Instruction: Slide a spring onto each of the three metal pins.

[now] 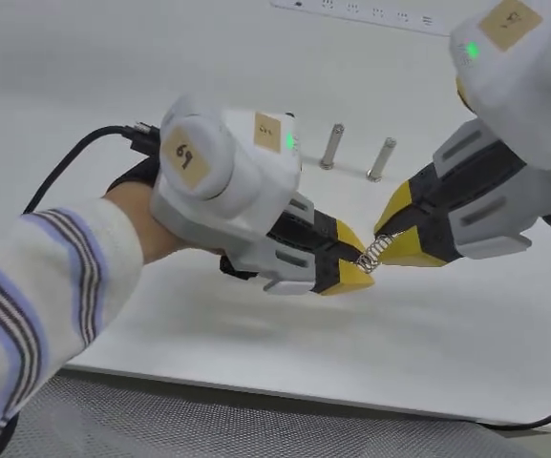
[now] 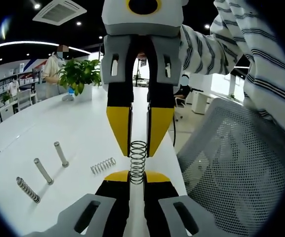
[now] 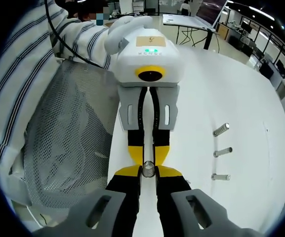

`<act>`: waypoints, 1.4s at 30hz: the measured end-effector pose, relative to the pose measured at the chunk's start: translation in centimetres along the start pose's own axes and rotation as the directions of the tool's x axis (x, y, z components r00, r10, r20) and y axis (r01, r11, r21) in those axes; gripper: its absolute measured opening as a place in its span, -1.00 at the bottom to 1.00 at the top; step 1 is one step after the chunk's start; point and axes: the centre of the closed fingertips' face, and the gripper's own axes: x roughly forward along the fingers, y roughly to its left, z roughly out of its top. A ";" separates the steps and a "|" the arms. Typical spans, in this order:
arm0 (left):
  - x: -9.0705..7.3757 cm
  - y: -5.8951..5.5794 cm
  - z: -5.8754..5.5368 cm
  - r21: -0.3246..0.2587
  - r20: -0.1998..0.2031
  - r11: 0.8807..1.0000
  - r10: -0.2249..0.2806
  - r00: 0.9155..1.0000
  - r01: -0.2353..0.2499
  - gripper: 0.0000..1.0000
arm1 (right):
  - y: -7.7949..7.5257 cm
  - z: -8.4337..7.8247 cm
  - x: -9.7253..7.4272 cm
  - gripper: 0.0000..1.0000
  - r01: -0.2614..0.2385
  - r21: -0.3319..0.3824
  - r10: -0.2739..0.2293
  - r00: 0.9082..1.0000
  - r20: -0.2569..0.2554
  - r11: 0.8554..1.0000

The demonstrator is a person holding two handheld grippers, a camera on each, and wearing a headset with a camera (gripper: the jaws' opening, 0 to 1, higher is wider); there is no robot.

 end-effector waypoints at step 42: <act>0.0 0.4 0.8 -0.027 0.004 1.000 -0.005 1.000 0.005 -0.95 | -0.1 -0.4 0.5 -0.84 0.004 0.090 -0.004 1.000 0.004 0.996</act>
